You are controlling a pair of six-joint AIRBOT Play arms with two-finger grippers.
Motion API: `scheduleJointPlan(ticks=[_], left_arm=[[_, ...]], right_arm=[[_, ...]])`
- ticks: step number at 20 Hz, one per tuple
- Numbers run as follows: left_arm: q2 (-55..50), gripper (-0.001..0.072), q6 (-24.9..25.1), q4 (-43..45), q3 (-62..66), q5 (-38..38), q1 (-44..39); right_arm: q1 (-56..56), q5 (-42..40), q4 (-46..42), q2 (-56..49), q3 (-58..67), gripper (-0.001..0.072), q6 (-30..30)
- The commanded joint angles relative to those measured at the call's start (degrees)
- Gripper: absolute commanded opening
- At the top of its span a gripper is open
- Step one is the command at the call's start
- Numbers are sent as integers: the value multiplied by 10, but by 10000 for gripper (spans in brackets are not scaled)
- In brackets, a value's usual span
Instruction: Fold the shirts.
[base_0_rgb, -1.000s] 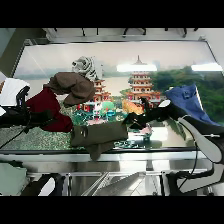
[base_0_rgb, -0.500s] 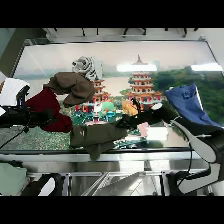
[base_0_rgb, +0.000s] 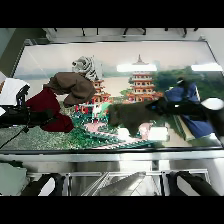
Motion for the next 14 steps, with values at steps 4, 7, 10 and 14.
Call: scheduleJointPlan(ticks=[4,7,10,14], left_arm=[[0,17,10,-1,0,5,0],[0,17,10,-1,0,2,0],[0,17,10,-1,0,2,0],[0,17,10,0,0,3,0]], right_arm=[[-36,-75,64,96,29,31,12],[-36,-115,63,50,91,31,0],[-41,-127,63,-25,186,31,-12],[-70,-125,63,-134,320,30,-12]])
